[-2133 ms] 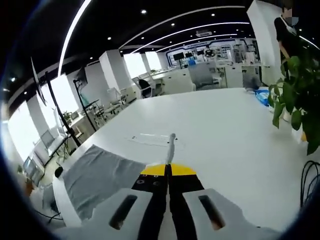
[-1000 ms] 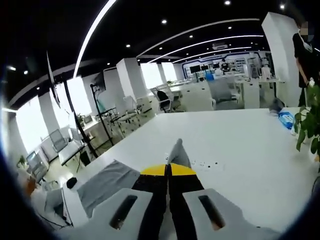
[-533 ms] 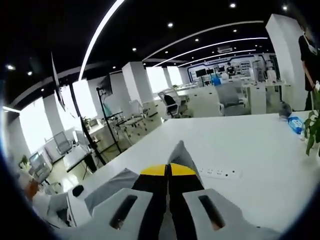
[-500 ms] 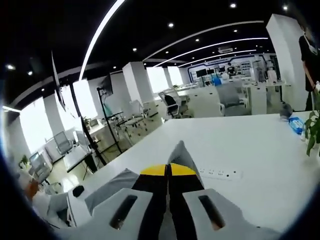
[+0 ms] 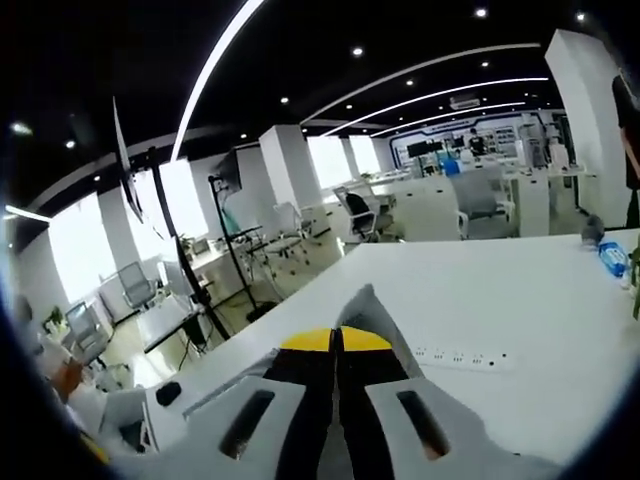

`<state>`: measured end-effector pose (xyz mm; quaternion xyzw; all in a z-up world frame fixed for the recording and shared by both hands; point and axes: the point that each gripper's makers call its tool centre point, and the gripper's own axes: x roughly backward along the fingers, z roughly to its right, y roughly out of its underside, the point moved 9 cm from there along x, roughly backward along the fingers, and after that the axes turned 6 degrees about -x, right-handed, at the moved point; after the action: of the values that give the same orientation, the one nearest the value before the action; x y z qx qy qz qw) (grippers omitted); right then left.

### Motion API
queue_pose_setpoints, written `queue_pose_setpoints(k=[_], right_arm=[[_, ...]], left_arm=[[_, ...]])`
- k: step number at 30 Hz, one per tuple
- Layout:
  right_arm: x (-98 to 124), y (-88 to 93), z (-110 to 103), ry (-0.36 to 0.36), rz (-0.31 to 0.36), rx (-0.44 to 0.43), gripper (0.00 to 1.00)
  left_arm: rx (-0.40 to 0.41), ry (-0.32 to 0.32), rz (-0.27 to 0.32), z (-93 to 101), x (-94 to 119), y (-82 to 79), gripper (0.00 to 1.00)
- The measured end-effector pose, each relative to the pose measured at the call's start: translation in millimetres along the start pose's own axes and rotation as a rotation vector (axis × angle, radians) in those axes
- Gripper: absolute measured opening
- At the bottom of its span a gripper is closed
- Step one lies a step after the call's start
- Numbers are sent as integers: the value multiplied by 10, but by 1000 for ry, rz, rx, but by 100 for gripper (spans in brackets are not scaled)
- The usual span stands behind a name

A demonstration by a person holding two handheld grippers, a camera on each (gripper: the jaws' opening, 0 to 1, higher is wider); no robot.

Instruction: Fold the towel on the table until its edges align and the towel forms a compact rectangular stack.

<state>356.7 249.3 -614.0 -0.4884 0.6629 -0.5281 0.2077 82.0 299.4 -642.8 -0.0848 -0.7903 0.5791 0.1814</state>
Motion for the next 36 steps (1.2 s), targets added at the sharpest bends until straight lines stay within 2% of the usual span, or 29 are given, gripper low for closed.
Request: queue_pose_setpoints(k=[15,24,36], right_arm=[[-311,26,-332,-53,5,-23,0],[-537,64,-544,-91,-9,-12,0],[-728,119,-705,-126,-27,-2,0]], left_arm=[[22,-102,-7,-353,333,131,5],[45,-171,-23,-490,510,236,5],[80,-253,-53,-626,700,391,5]])
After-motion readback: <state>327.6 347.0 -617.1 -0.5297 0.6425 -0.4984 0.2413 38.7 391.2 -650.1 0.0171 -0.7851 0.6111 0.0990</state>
